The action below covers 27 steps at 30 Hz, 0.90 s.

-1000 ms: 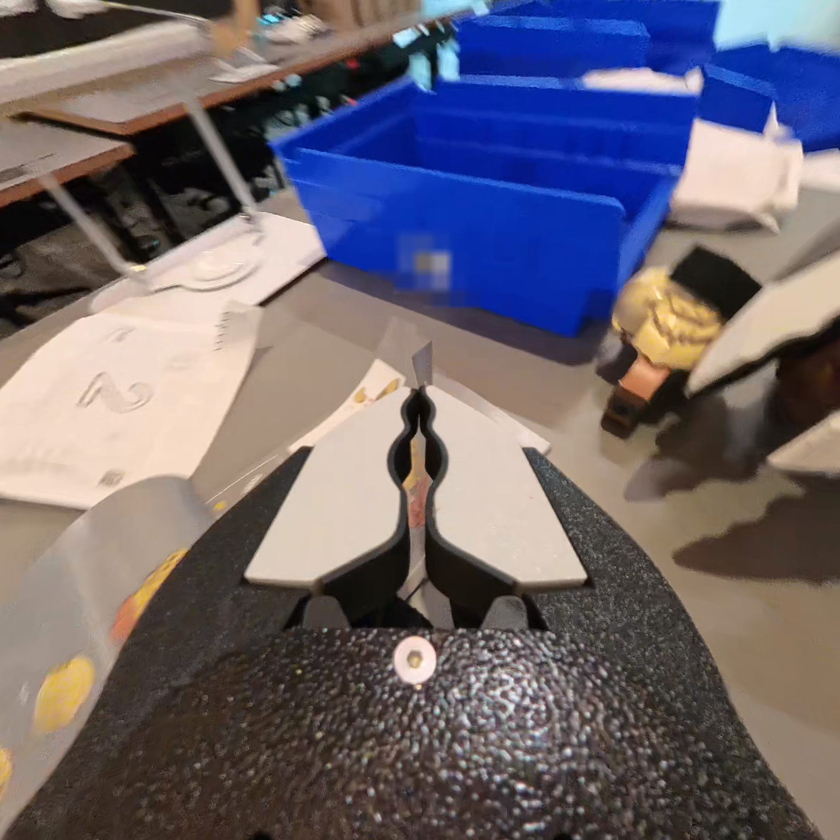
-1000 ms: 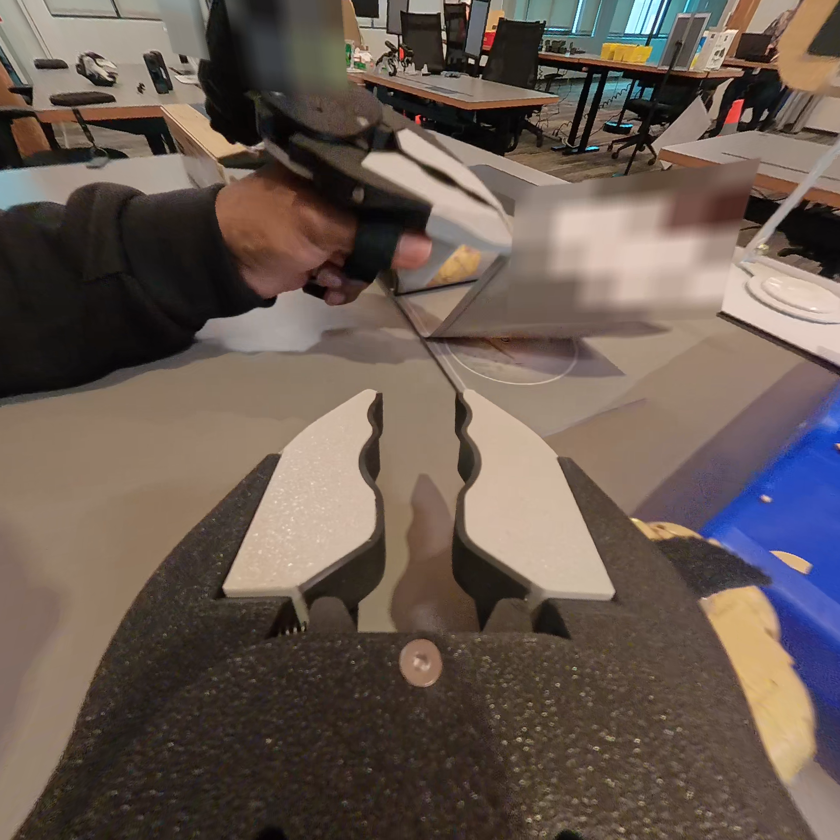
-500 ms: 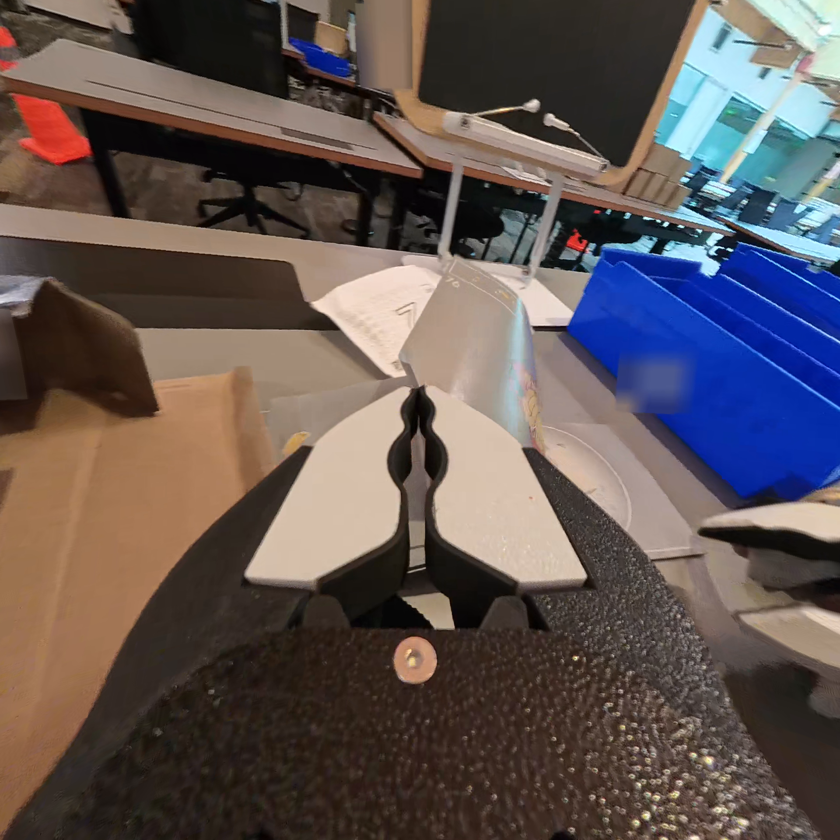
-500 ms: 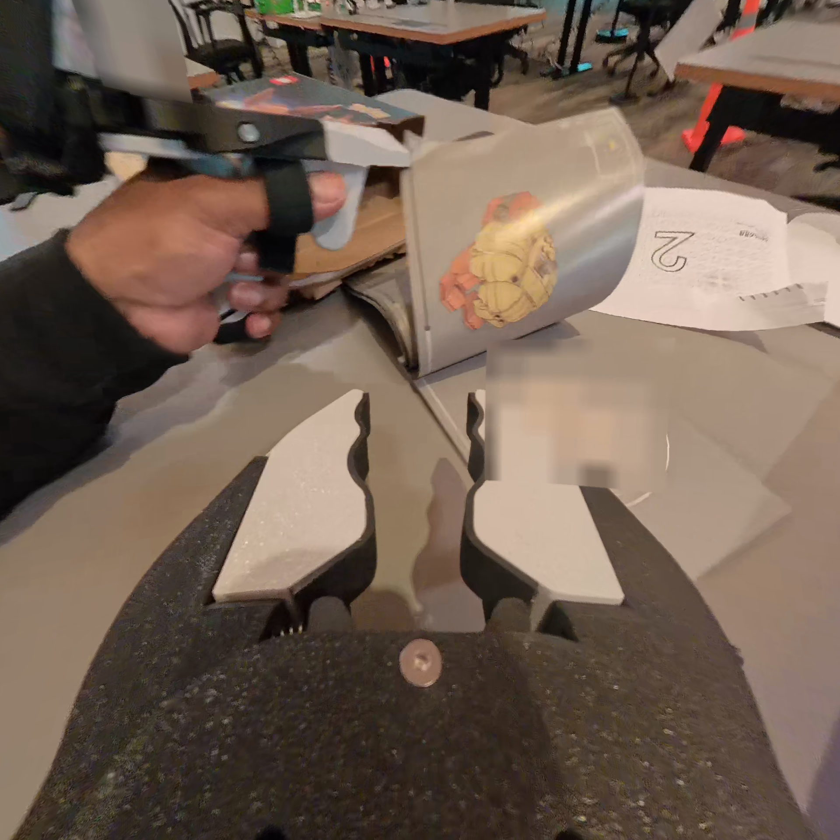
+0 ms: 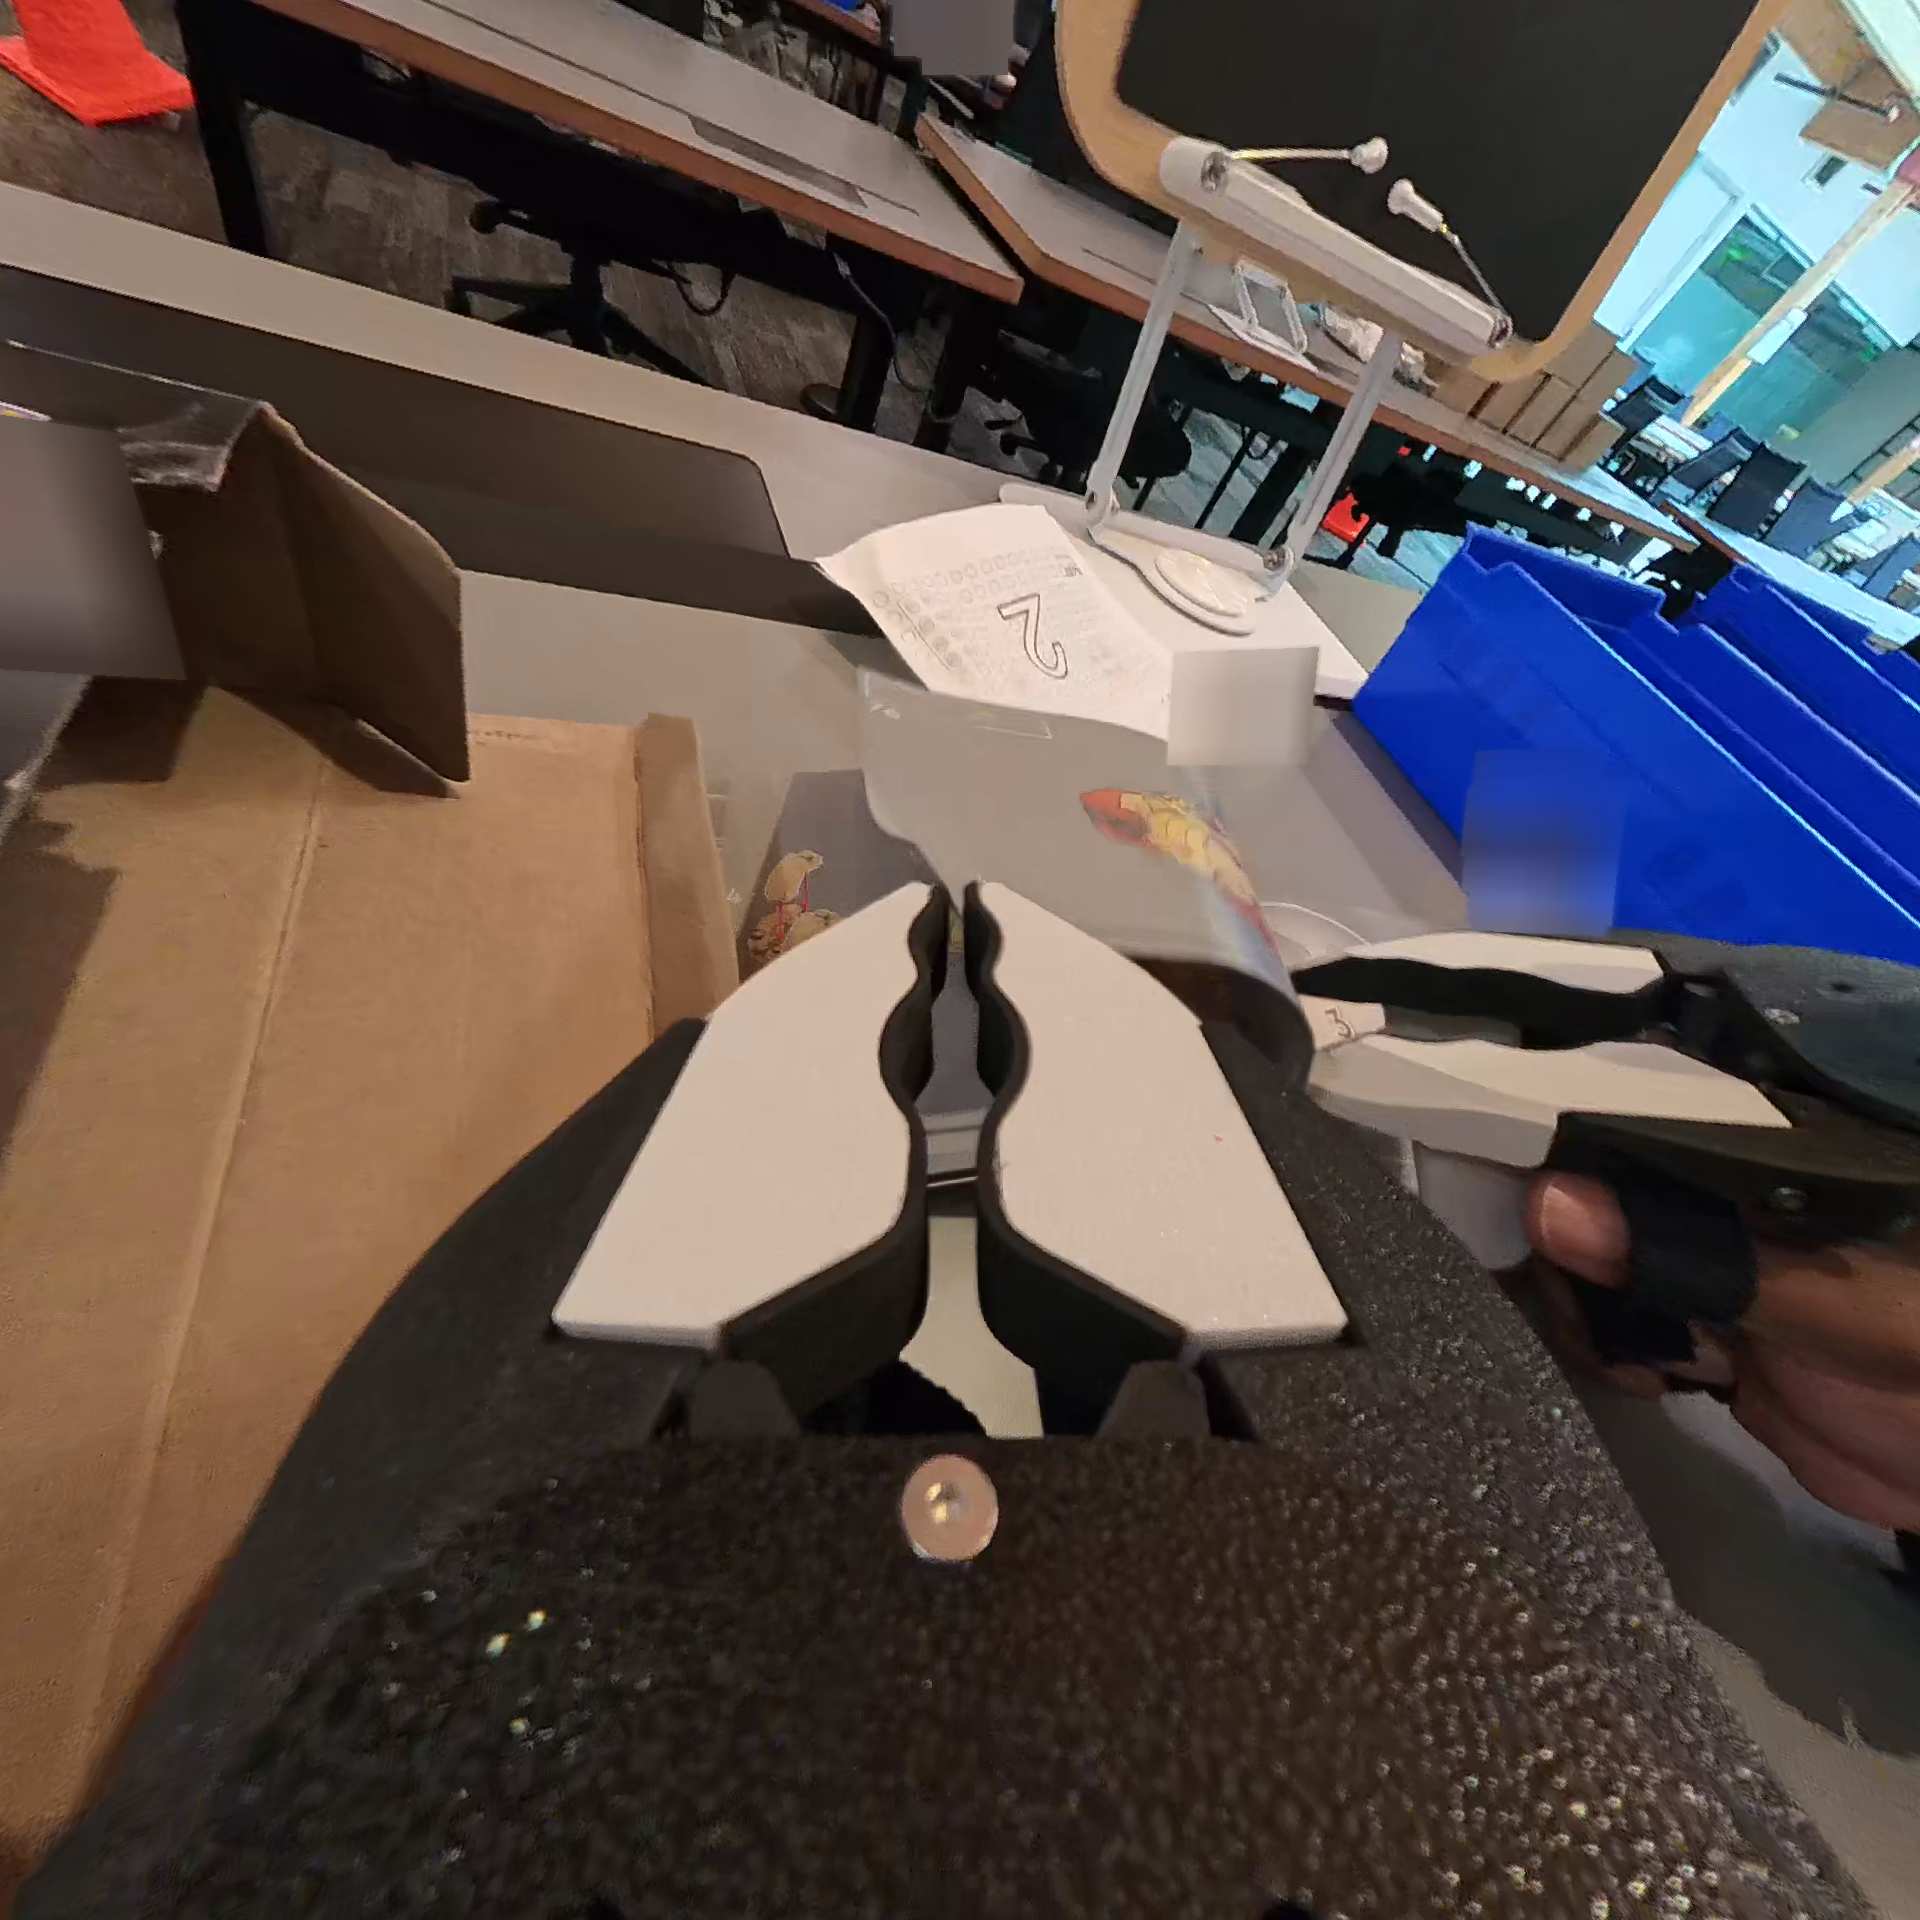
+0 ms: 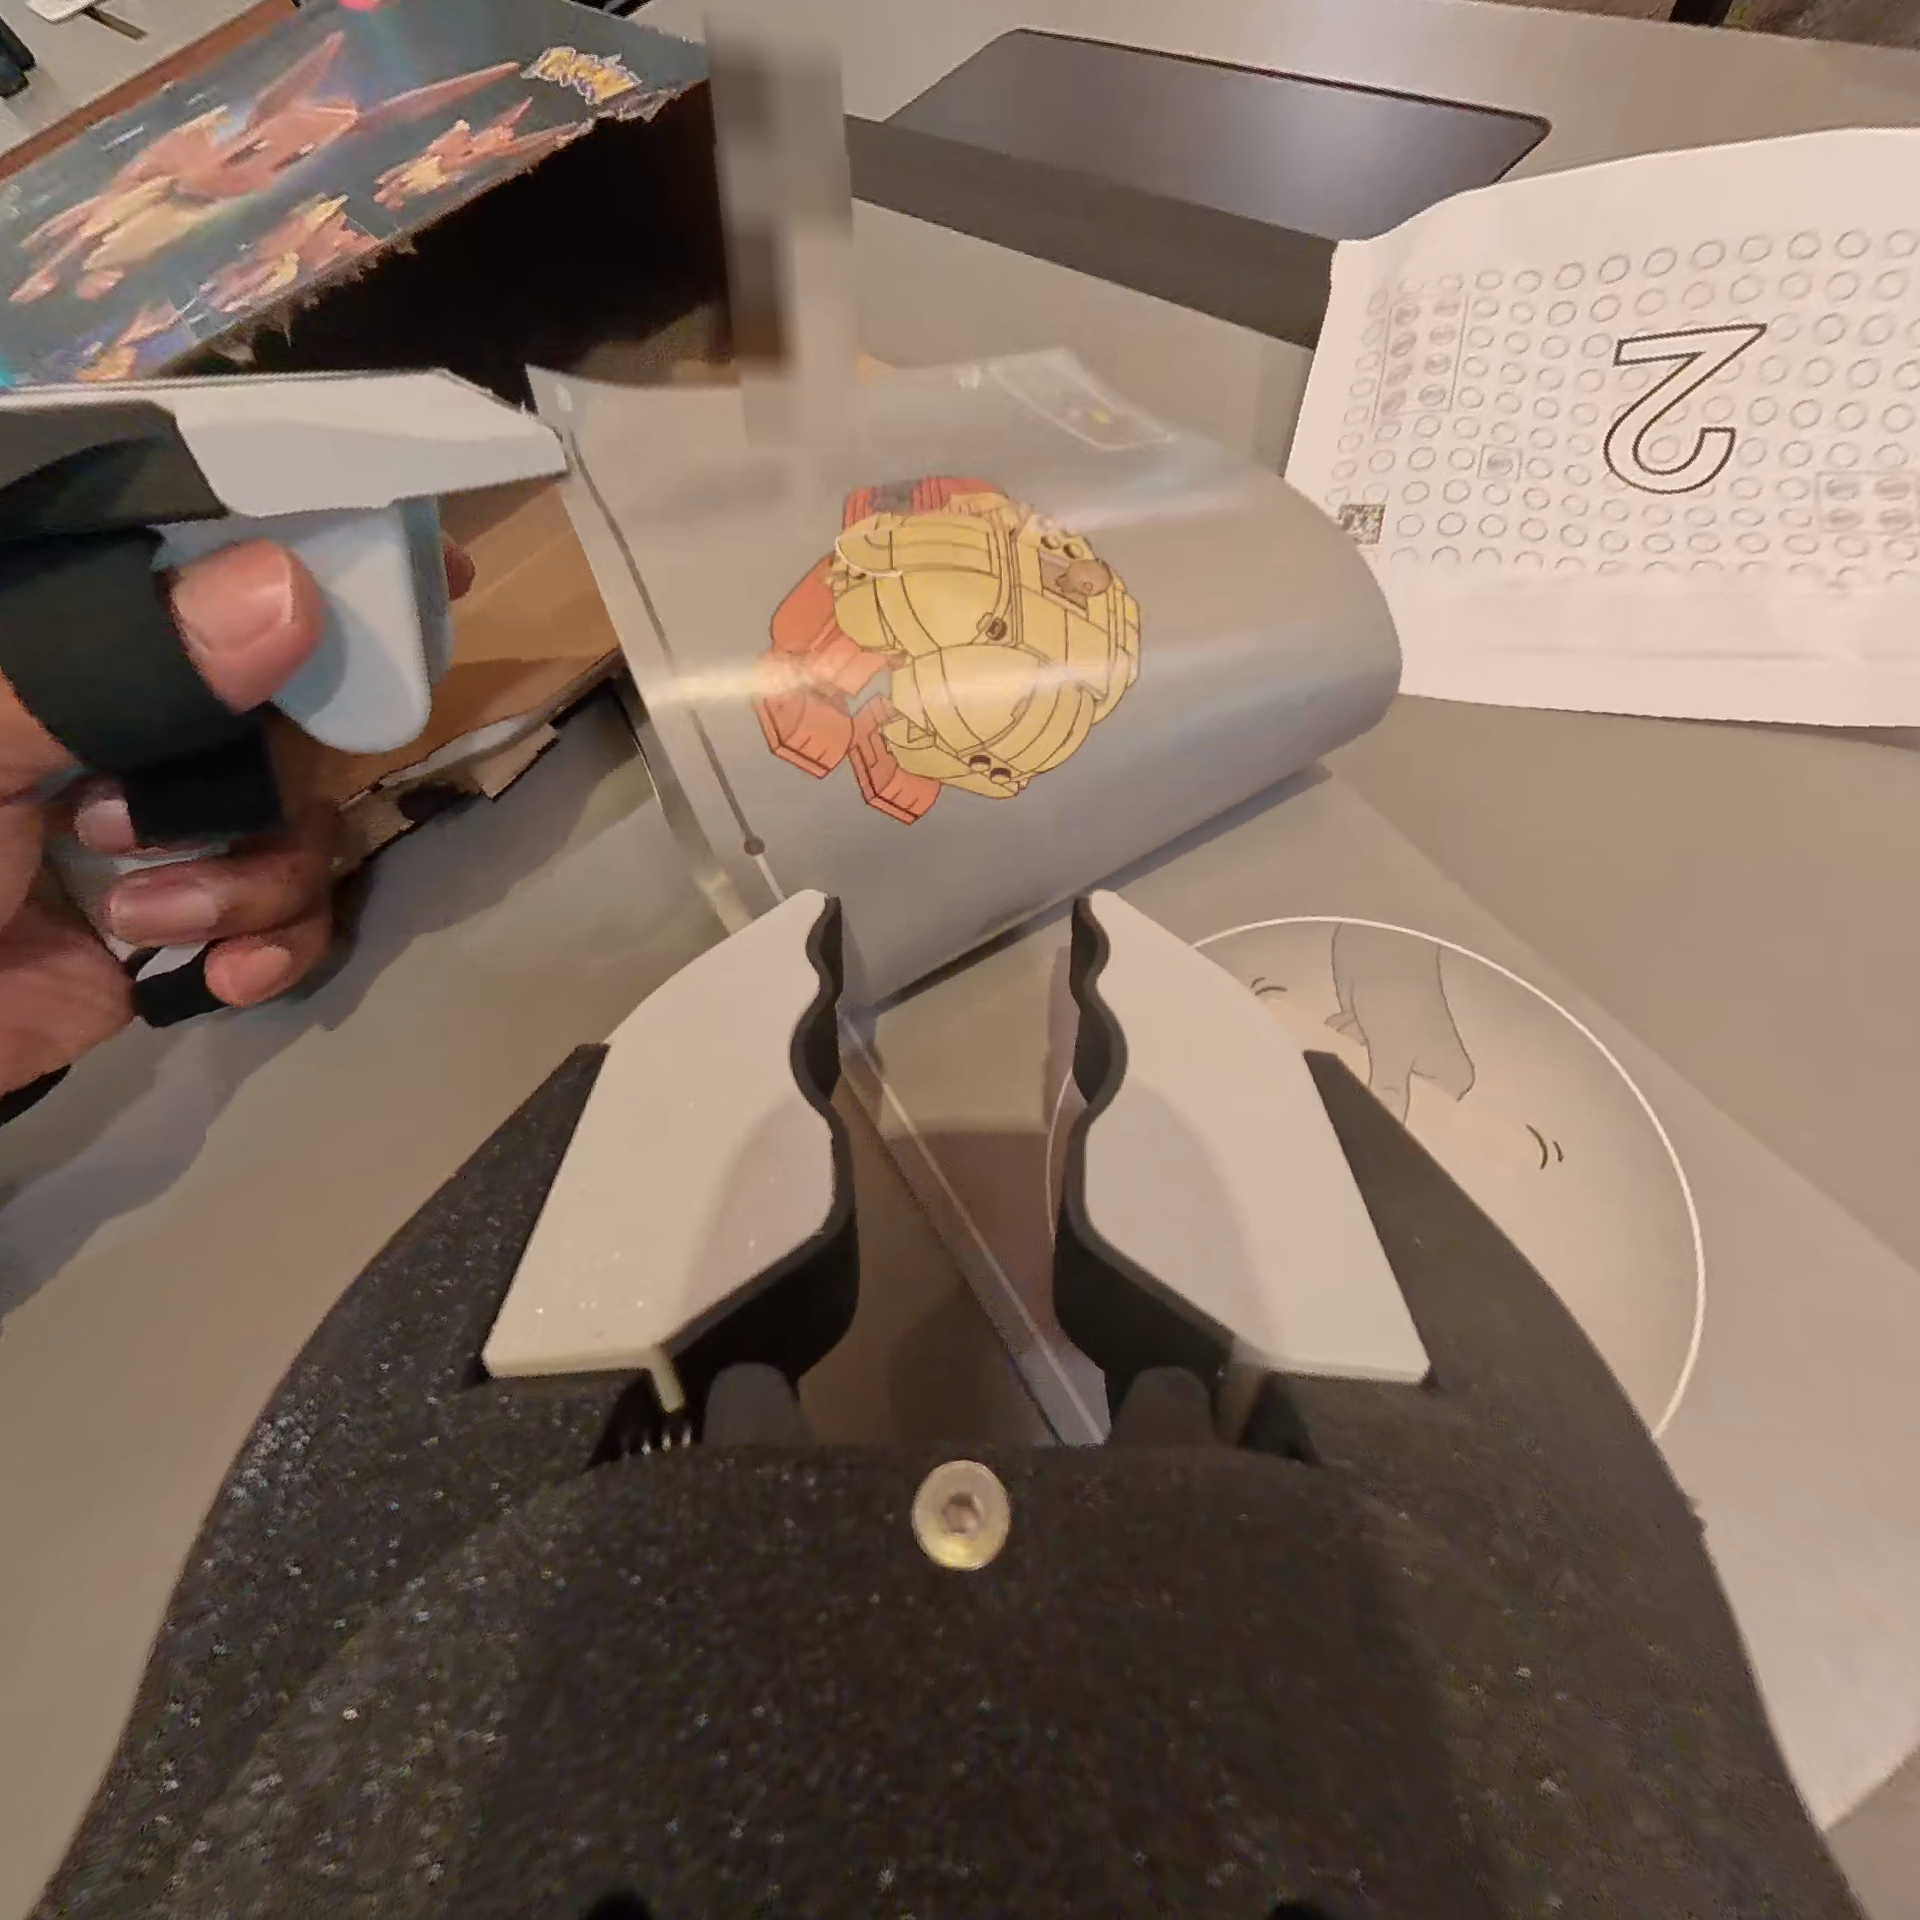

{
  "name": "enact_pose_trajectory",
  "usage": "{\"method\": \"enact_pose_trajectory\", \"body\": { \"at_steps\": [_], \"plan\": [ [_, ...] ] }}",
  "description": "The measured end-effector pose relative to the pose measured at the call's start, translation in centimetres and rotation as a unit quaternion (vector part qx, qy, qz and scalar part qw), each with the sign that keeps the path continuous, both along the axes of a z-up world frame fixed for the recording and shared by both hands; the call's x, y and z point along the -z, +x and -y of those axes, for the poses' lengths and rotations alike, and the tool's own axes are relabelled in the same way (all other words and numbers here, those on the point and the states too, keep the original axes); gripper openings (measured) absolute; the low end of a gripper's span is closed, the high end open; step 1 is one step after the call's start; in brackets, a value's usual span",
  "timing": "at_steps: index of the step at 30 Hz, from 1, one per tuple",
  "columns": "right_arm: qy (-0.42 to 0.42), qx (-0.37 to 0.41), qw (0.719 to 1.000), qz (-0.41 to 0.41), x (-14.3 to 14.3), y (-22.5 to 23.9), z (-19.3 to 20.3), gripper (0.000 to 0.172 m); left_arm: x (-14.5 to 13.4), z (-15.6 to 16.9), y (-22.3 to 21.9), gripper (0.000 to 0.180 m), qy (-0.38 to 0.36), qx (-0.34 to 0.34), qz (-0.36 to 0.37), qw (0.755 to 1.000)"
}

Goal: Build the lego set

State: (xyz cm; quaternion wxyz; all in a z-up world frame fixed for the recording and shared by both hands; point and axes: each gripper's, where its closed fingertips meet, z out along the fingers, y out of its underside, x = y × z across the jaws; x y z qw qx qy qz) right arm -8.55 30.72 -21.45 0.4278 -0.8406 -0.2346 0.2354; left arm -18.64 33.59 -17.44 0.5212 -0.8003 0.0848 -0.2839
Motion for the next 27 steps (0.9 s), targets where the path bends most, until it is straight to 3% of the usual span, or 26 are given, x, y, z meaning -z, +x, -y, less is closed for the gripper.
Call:
{"method": "enact_pose_trajectory", "body": {
  "at_steps": [11,22,27],
  "plan": [
    [0.006,-0.017,1.000,0.013,0.1,-0.7,-0.4,0.042,-0.2,1.2,-0.7,0.037,0.008,0.040,-0.089,0.995],
    [0.011,-0.039,0.999,0.035,0.3,-1.2,-0.6,0.041,-0.5,1.5,-3.2,0.040,0.041,0.055,-0.209,0.975],
    [0.010,-0.043,0.998,0.034,0.4,-1.4,-0.6,0.041,-0.4,2.0,-5.2,0.042,0.056,0.062,-0.286,0.955]
  ]
}}
